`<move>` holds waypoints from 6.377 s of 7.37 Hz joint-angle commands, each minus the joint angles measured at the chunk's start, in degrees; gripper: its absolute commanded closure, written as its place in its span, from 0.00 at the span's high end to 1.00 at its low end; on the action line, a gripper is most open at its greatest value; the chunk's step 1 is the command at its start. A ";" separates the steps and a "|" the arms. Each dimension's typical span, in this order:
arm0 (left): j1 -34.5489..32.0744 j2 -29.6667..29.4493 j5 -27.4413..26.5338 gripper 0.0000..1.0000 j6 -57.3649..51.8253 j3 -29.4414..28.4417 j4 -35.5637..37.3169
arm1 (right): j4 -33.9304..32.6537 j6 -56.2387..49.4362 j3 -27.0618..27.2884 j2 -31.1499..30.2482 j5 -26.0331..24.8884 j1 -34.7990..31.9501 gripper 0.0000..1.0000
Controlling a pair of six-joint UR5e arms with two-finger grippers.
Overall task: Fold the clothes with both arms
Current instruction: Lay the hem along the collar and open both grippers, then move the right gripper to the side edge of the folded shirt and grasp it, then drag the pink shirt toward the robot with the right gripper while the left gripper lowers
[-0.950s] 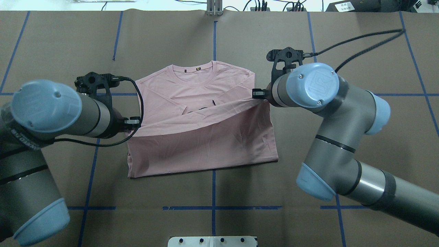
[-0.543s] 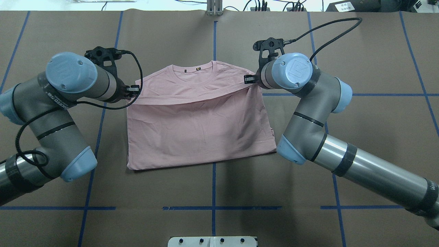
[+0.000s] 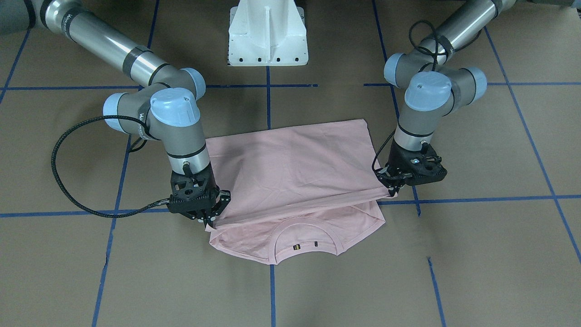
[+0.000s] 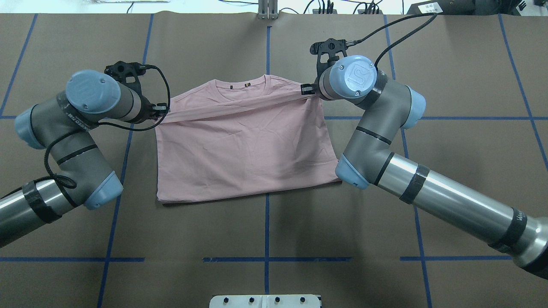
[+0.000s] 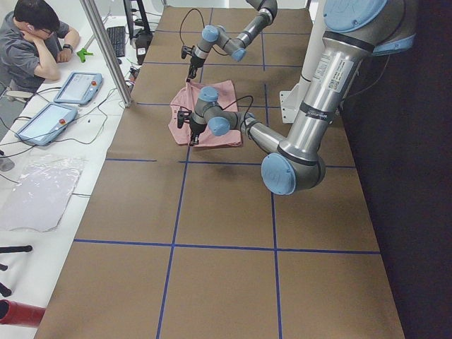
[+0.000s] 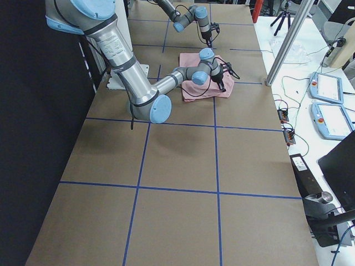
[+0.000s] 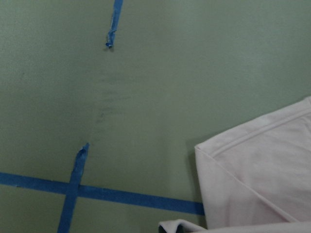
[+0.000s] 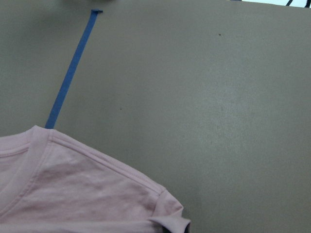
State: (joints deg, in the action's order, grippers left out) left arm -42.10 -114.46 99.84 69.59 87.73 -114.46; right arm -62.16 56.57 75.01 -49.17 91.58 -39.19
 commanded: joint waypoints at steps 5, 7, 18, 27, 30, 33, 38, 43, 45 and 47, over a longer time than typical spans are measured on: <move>-2.73 -2.52 0.09 0.00 -0.07 -2.47 -0.50 | 0.02 -0.32 -4.52 3.38 -0.18 -1.24 0.00; -2.64 -3.05 0.09 0.00 0.02 -2.48 -0.59 | 0.11 -0.06 -4.26 3.64 -0.18 -1.16 0.04; -2.73 -2.79 4.66 1.00 6.51 10.41 7.04 | -18.69 11.23 15.23 -6.71 15.98 2.88 1.00; -2.29 -2.79 4.66 1.00 8.19 13.34 7.85 | -19.58 12.86 15.51 -8.92 17.84 5.88 0.78; -2.29 -2.79 4.66 1.00 8.19 13.34 7.85 | -19.58 12.86 15.95 -9.97 19.07 5.88 0.32; -2.29 -2.79 4.66 1.00 8.11 13.17 7.85 | -19.75 12.86 16.22 -10.16 19.33 5.88 0.00; -2.20 -2.79 4.66 1.00 8.11 13.26 7.85 | -28.79 12.86 27.34 -14.09 18.90 8.33 0.00; -2.11 -2.79 4.66 1.00 8.11 13.87 7.85 | -28.72 18.97 45.20 -31.93 17.84 22.61 0.00; -1.85 -2.79 4.66 1.00 8.11 14.49 8.20 | -28.72 27.33 48.10 -33.09 17.31 30.89 0.00; -1.32 -2.79 4.83 1.00 8.11 14.66 8.20 | -28.63 29.20 49.43 -33.62 17.23 32.59 0.99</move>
State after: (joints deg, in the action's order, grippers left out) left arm -43.82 -117.25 104.54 77.69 102.29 -106.30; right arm -90.86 84.11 123.47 -82.52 108.95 -7.92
